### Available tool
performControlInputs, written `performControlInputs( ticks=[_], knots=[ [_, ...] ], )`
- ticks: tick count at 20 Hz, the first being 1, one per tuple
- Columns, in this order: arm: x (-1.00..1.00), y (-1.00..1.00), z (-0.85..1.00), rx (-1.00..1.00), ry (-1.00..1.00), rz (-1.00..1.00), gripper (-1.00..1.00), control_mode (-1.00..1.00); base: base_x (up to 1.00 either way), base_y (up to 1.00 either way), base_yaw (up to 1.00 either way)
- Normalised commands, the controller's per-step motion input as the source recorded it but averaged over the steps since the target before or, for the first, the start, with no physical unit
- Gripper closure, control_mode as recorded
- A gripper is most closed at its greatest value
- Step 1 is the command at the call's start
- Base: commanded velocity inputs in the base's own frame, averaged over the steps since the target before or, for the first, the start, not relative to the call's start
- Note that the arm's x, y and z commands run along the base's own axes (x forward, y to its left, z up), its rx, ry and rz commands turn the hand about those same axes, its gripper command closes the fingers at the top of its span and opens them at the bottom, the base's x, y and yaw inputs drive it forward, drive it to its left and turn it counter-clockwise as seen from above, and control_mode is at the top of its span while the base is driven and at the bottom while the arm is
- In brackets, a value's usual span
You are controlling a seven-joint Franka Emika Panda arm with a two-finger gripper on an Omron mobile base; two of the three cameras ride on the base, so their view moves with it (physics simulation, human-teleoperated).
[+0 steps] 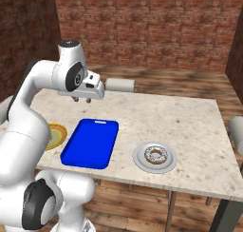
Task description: Move the dessert items from the plates to the tray.
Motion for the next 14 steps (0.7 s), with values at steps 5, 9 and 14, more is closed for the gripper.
performControlInputs(
  ticks=[5, 9, 14],
  knots=[
    [0.18, 0.3, 0.0, 0.0, 0.01, -0.02, -1.0, -1.0, 0.0, 0.0, 0.0],
    [0.84, 0.84, -0.19, 0.0, 0.0, -0.02, -1.0, -1.0, 0.0, 0.0, 0.0],
    [0.64, 0.85, -0.48, -0.09, 0.06, 0.0, -1.0, -1.0, 0.0, 0.0, 0.0]
  ],
)
